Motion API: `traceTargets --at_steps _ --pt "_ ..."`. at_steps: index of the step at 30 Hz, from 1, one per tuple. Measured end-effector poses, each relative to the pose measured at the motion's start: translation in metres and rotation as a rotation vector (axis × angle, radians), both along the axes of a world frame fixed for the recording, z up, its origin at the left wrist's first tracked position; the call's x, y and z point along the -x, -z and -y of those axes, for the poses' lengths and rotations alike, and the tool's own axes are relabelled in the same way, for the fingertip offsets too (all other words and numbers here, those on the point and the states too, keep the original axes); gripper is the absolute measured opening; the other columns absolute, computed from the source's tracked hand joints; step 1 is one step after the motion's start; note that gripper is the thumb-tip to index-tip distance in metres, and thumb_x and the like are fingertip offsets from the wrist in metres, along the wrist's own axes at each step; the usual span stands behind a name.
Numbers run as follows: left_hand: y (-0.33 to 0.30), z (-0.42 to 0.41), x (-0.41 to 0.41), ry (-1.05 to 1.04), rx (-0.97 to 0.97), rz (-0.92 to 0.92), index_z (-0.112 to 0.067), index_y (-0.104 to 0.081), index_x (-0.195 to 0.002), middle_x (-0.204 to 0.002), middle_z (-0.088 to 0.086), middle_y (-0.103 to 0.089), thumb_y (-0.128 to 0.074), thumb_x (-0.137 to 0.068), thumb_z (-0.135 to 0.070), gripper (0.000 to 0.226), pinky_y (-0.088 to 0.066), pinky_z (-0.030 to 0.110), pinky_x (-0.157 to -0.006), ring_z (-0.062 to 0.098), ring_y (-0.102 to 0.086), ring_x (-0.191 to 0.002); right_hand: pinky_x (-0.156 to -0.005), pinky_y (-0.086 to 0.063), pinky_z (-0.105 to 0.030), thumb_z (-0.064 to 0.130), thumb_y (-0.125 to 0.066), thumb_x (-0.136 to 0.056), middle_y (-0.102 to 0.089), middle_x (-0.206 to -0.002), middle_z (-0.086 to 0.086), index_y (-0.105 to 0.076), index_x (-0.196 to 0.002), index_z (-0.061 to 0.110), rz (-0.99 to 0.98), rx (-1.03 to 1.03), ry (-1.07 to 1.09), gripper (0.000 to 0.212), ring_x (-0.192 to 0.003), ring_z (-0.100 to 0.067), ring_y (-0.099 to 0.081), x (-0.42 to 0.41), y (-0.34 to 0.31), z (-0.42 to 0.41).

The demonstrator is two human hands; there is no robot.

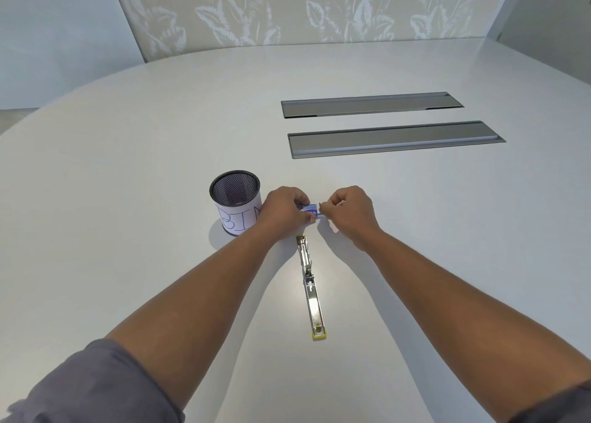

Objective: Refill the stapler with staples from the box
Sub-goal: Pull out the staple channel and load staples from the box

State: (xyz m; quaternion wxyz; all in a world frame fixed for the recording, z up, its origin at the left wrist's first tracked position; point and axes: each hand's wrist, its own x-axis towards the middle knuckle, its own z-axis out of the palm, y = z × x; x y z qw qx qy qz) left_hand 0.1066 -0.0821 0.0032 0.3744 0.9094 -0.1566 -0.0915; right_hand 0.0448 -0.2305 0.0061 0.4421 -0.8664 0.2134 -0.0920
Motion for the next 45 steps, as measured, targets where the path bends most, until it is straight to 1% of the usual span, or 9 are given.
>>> traceTargets --at_steps 4,7,9,14,19,25,28,38,45 --pt "0.001 0.000 -0.002 0.002 -0.004 -0.001 -0.020 -0.075 -0.104 -0.096 -0.005 -0.068 -0.090 -0.070 -0.027 0.037 -0.046 0.024 -0.076 0.016 -0.063 -0.091 -0.089 -0.051 -0.047 0.018 -0.077 -0.076 -0.058 -0.092 0.006 -0.062 -0.060 0.022 0.059 0.114 -0.139 0.022 -0.086 -0.016 -0.060 0.016 0.014 0.002" --pt "0.002 0.000 -0.002 0.000 -0.004 0.008 -0.021 -0.075 -0.105 -0.098 -0.005 -0.068 -0.090 -0.071 -0.027 0.038 -0.047 0.024 -0.077 0.016 -0.063 -0.094 -0.094 -0.050 -0.048 0.017 -0.079 -0.080 -0.056 -0.100 0.002 -0.070 -0.071 0.019 0.094 0.157 -0.200 0.014 -0.097 -0.019 -0.060 0.018 0.022 0.003" --pt "0.002 0.000 -0.002 -0.002 -0.006 0.009 -0.021 -0.075 -0.104 -0.098 -0.005 -0.068 -0.089 -0.071 -0.027 0.037 -0.050 0.027 -0.079 0.016 -0.064 -0.094 -0.092 -0.049 -0.046 0.018 -0.079 -0.082 -0.058 -0.100 0.001 -0.073 -0.075 0.017 0.108 0.172 -0.220 0.009 -0.096 -0.018 -0.060 0.017 0.024 0.003" --pt "0.001 -0.001 -0.001 0.000 -0.001 -0.005 -0.021 -0.074 -0.105 -0.102 -0.003 -0.070 -0.088 -0.072 -0.026 0.036 -0.051 0.028 -0.081 0.016 -0.064 -0.094 -0.071 -0.039 -0.019 0.010 -0.069 -0.086 -0.060 -0.095 0.003 -0.070 -0.085 0.021 0.216 0.162 -0.143 0.011 -0.078 -0.001 -0.055 0.018 0.028 0.005" --pt "0.001 0.000 0.000 0.000 0.014 -0.016 -0.020 -0.074 -0.105 -0.100 -0.003 -0.068 -0.088 -0.073 -0.025 0.036 -0.044 0.024 -0.077 0.015 -0.062 -0.092 -0.077 -0.040 -0.017 0.005 -0.063 -0.090 -0.065 -0.103 0.003 -0.069 -0.123 0.012 0.105 0.093 -0.116 0.034 -0.085 -0.011 -0.058 0.011 0.026 0.010" --pt "0.002 -0.002 0.001 -0.003 0.015 -0.001 -0.021 -0.075 -0.106 -0.101 -0.003 -0.069 -0.088 -0.073 -0.027 0.036 -0.047 0.025 -0.078 0.016 -0.063 -0.093 -0.061 -0.038 -0.010 0.005 -0.074 -0.087 -0.059 -0.074 0.020 -0.074 -0.110 0.018 0.093 0.039 -0.120 0.027 -0.062 0.005 -0.055 0.007 0.024 0.014" --pt "0.002 -0.002 0.001 0.001 0.022 0.007 -0.020 -0.075 -0.105 -0.102 -0.002 -0.070 -0.088 -0.073 -0.027 0.036 -0.046 0.024 -0.077 0.015 -0.063 -0.092 -0.054 -0.036 -0.008 0.010 -0.078 -0.086 -0.060 -0.067 0.015 -0.076 -0.101 0.021 0.089 0.010 -0.122 0.019 -0.056 0.004 -0.053 0.007 0.027 0.014" --pt "0.003 0.000 0.005 -0.017 0.014 0.023 -0.022 -0.076 -0.103 -0.101 -0.001 -0.071 -0.086 -0.074 -0.028 0.032 -0.056 0.035 -0.084 0.020 -0.066 -0.094 -0.070 -0.045 -0.014 0.004 -0.069 -0.091 -0.074 -0.091 0.002 -0.079 -0.097 0.015 0.109 -0.020 -0.091 0.016 -0.082 -0.011 -0.066 0.004 0.029 0.011" --pt "0.003 0.000 0.006 -0.013 0.016 0.040 -0.022 -0.075 -0.105 -0.099 -0.006 -0.067 -0.085 -0.074 -0.030 0.033 -0.054 0.036 -0.087 0.019 -0.065 -0.098 -0.073 -0.049 -0.026 0.009 -0.072 -0.089 -0.072 -0.081 0.009 -0.078 -0.092 0.021 0.099 -0.026 -0.091 0.013 -0.071 -0.006 -0.062 0.004 0.027 0.007"
